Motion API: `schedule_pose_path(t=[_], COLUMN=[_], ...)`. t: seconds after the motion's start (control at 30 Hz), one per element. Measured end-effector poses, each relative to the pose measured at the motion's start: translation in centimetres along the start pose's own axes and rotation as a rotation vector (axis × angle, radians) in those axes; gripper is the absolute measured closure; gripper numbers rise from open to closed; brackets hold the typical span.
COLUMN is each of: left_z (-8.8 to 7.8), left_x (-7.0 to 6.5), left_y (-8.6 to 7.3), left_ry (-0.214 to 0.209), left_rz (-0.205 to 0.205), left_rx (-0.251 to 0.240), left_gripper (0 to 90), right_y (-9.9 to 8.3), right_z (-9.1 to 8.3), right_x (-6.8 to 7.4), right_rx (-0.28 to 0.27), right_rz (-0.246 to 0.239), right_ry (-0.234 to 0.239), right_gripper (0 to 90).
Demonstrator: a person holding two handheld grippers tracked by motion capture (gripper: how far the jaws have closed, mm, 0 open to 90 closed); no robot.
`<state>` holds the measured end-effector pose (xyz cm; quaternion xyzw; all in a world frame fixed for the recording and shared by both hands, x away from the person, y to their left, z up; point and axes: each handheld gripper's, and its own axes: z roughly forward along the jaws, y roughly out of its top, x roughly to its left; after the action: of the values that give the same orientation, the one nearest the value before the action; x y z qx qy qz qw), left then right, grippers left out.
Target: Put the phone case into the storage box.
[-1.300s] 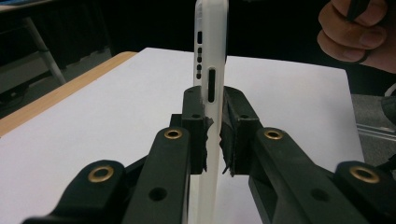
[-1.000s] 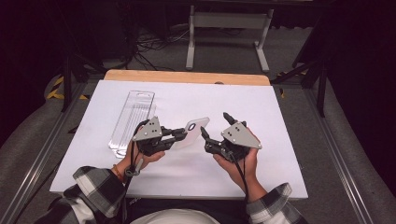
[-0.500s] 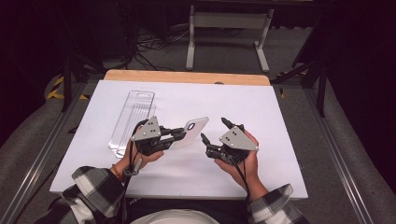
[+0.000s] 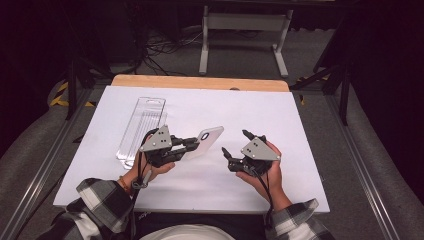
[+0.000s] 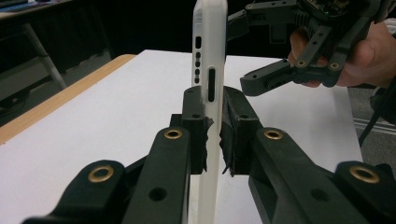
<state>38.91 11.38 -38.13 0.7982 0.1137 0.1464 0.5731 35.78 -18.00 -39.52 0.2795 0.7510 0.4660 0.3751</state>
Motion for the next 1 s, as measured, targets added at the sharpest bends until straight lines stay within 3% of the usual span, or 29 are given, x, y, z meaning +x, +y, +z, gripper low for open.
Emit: schedule_pose_path(t=[0.13,0.33,0.57,0.8,0.9,1.0], left_z=[-0.1,-0.5,-0.9,-0.9,-1.0,-1.1], left_x=[0.1,0.2,0.4,0.2,0.3,0.2], left_y=[0.0,0.0,0.1,0.2,0.4,0.4], left_ry=[0.009,0.017,0.023,0.021,0.015,0.014], left_rz=[0.015,0.002,0.006,0.024,0.053,0.051], left_rx=[-0.002,-0.012,-0.014,-0.011,0.002,0.004], left_gripper=[81.0,81.0,81.0,81.0,81.0,81.0], right_y=[-0.5,-1.2,-2.0,-2.7,-2.9,-3.0], right_z=[-0.1,-0.2,-0.7,-0.9,-0.8,-0.8], right_x=[-0.2,-0.5,-1.0,-1.2,-1.3,-1.3], right_rx=[-0.002,0.005,0.007,0.023,0.037,0.041], right_rz=[-0.013,-0.030,-0.016,-0.018,-0.020,-0.018], right_ry=[-0.001,0.000,-0.019,-0.040,-0.051,-0.049], right_gripper=[15.7,13.9,8.7,6.6,6.8,6.9])
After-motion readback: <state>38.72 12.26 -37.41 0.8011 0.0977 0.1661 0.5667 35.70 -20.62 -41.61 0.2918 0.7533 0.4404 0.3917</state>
